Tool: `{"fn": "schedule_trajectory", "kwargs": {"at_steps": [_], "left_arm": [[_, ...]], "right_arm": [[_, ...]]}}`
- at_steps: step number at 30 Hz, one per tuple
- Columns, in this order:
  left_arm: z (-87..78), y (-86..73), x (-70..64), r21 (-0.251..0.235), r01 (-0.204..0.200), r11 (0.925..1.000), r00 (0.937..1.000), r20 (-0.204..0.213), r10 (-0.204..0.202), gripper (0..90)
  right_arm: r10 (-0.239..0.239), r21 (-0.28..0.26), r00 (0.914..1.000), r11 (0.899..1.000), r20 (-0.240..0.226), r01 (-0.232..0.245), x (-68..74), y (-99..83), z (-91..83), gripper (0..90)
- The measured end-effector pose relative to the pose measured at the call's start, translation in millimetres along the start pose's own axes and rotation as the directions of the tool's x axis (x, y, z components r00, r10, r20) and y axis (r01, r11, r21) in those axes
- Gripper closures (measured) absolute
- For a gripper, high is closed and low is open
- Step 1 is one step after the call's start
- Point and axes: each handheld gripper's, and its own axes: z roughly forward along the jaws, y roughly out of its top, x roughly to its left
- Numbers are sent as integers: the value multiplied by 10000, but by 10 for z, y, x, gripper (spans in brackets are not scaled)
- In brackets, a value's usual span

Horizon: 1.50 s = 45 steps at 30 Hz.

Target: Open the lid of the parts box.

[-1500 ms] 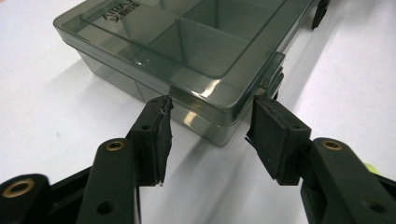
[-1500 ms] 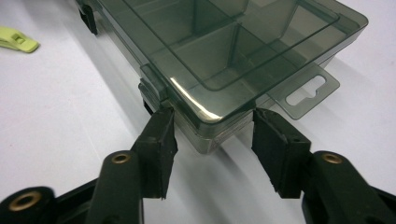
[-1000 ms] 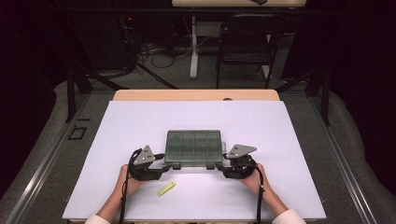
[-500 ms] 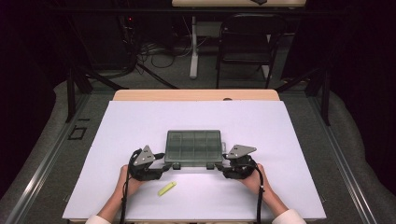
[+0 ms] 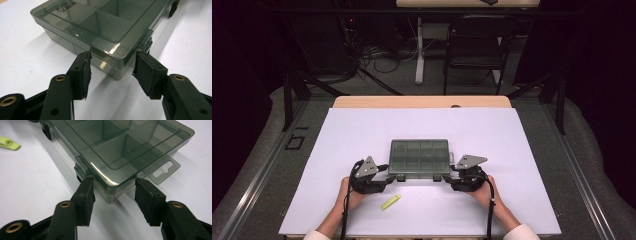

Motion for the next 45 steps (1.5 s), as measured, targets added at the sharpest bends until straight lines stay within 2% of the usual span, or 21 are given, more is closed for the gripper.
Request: {"fn": "schedule_trajectory", "kwargs": {"at_steps": [4,9,17,22,26,31,36,39,42,45], "left_arm": [[-21,9,5,-171,-17,9999,10000,-4,17,470],[5,12,-10,-92,23,10000,9999,-114,-24,441],[8,-4,-4,-68,68,10000,10000,-61,-68,466],[7,-5,-4,-83,94,9999,9999,-41,-94,468],[7,-7,-5,-93,105,9999,9999,-57,-106,469],[7,-7,-4,-95,119,9999,9999,-51,-119,470],[6,-7,-5,-98,112,9999,9999,-48,-112,471],[7,-7,-7,-88,108,9999,9999,-62,-108,471],[7,-6,-9,-88,83,9999,9999,-89,-84,473],[7,-8,-7,-100,90,9999,9999,-69,-91,473]], "right_arm": [[-117,47,9999,9999,37,116,5,3,-1,490],[-106,10,9999,9999,83,106,8,7,-5,492],[-245,129,9997,9996,84,244,15,0,8,493],[-60,95,10000,9999,24,60,6,-4,4,501],[-159,108,9998,9998,117,158,18,-2,6,504],[-33,46,10000,10000,44,33,10,-9,1,512],[434,-72,9989,9990,-201,-436,-22,-23,-10,525],[359,-102,9993,9993,-131,-360,-11,-21,-7,524],[-24,66,9998,10000,201,22,34,-9,-3,522],[117,-10,9997,9999,220,-117,38,-11,1,523]]}}
